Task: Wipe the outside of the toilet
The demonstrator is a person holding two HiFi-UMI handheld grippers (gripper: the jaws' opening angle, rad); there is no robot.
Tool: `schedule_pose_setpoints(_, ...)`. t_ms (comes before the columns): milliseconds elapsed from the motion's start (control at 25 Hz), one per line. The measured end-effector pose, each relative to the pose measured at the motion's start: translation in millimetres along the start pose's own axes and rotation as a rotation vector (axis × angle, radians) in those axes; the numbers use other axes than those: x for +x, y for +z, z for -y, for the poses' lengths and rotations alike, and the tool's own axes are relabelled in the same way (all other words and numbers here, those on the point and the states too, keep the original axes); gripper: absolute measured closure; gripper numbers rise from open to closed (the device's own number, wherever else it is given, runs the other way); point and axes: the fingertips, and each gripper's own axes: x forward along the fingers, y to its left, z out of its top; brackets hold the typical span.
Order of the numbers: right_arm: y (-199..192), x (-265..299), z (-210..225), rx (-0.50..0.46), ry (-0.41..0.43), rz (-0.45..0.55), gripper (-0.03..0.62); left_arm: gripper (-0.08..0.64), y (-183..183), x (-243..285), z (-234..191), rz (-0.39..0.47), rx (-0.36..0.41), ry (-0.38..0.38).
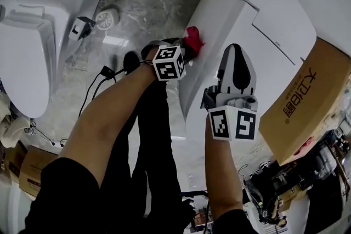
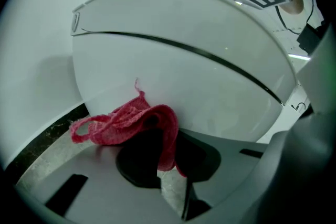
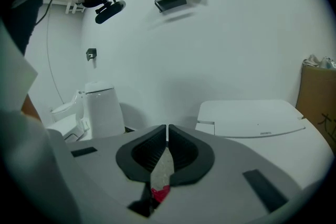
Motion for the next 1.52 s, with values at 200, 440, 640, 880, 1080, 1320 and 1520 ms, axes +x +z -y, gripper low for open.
schedule_pose_setpoints(200, -11.6, -22.4, 0.5, -0.001, 0.013, -0.01, 0.554, 0.494, -7.0, -0.4, 21.0, 0.006, -0.025, 0.019)
schedule_pose_setpoints(440, -24.3, -51.6, -13.2, -0.036, 0.07, -0.011, 0.554, 0.494, -16.7, -1.5, 47.8, 0.011, -0.04, 0.06)
schedule_pose_setpoints(640, -39.2, -79.7, -24.6, -0.046, 0.119, -0.035, 0.554, 0.494, -32.1, 0.6, 80.9, -0.006, -0.072, 0.068)
schedule_pose_setpoints(880, -54.1, -98.7, -40.7, -0.048, 0.175, -0.085, 0.554, 0.494, -51.8, 3.0, 143.6, -0.022, -0.131, 0.027)
schedule_pose_setpoints(1080, -49.1, -94.5, -47.6, -0.045, 0.198, -0.096, 0.554, 0.494, -59.7, 5.7, 189.6, -0.019, -0.183, -0.044)
schedule_pose_setpoints(1320, -29.3, -73.4, -43.0, -0.048, 0.176, -0.083, 0.554, 0.494, -66.2, 1.8, 245.0, -0.024, -0.177, -0.23)
schedule_pose_setpoints(1520, -7.9, -50.6, -33.6, -0.081, 0.14, -0.068, 0.554, 0.494, -86.4, -34.7, 190.8, -0.003, -0.284, -0.119)
